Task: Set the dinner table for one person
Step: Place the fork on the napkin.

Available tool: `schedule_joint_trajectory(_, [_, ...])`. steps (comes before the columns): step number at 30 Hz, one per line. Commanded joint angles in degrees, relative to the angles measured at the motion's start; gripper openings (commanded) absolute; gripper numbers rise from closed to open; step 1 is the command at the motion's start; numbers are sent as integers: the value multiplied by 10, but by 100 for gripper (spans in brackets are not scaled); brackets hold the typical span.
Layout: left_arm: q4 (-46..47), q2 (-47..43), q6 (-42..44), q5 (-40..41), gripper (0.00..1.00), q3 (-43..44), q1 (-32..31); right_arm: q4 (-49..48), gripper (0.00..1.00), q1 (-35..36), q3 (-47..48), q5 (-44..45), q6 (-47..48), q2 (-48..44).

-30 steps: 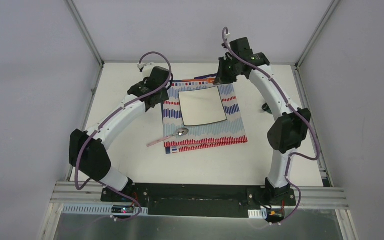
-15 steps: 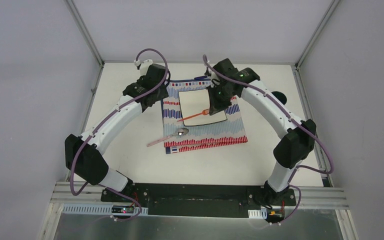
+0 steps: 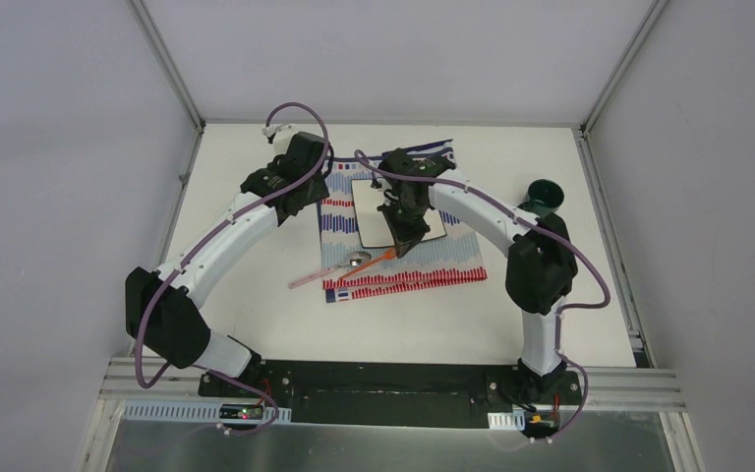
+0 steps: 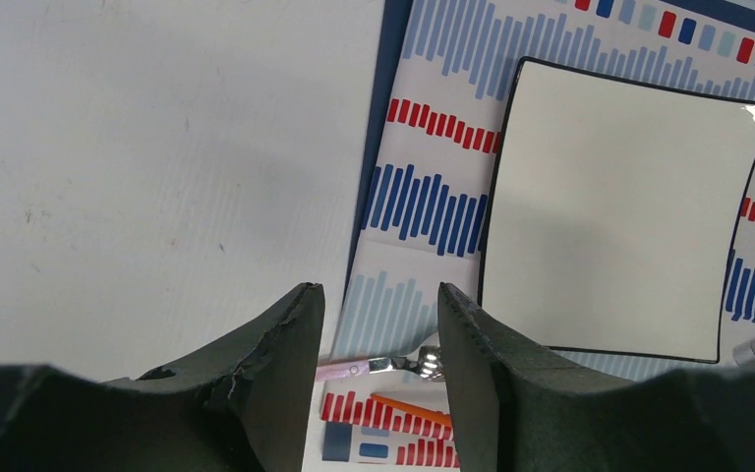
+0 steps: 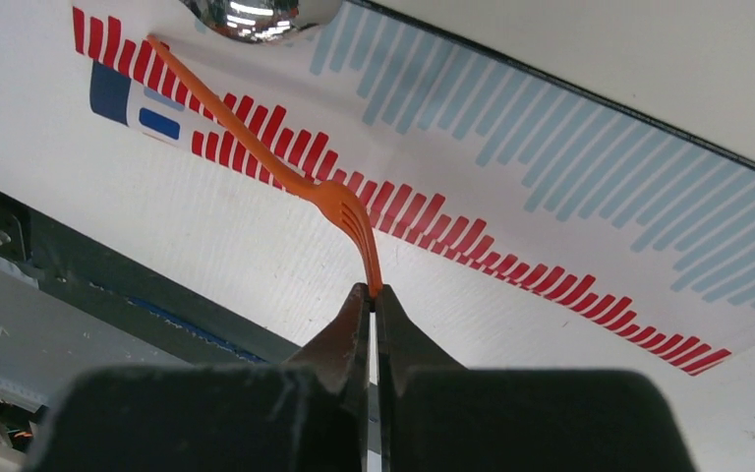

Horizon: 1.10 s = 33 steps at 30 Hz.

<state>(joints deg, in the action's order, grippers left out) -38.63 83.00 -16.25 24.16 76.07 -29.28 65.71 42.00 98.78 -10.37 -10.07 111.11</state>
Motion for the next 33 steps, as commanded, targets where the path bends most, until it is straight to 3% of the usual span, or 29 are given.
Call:
schedule_joint_trajectory(1, [5,-14,-7,22,48,-12,-2,-6,0,5,55,7,14,27])
schedule_joint_trajectory(14, [13,5,-8,31,47,-27,-2,-10,0,7,221,49,2,118])
schedule_joint_trajectory(33, [39,-1,-12,41,47,-82,-2,-162,0,6,344,34,-63,251])
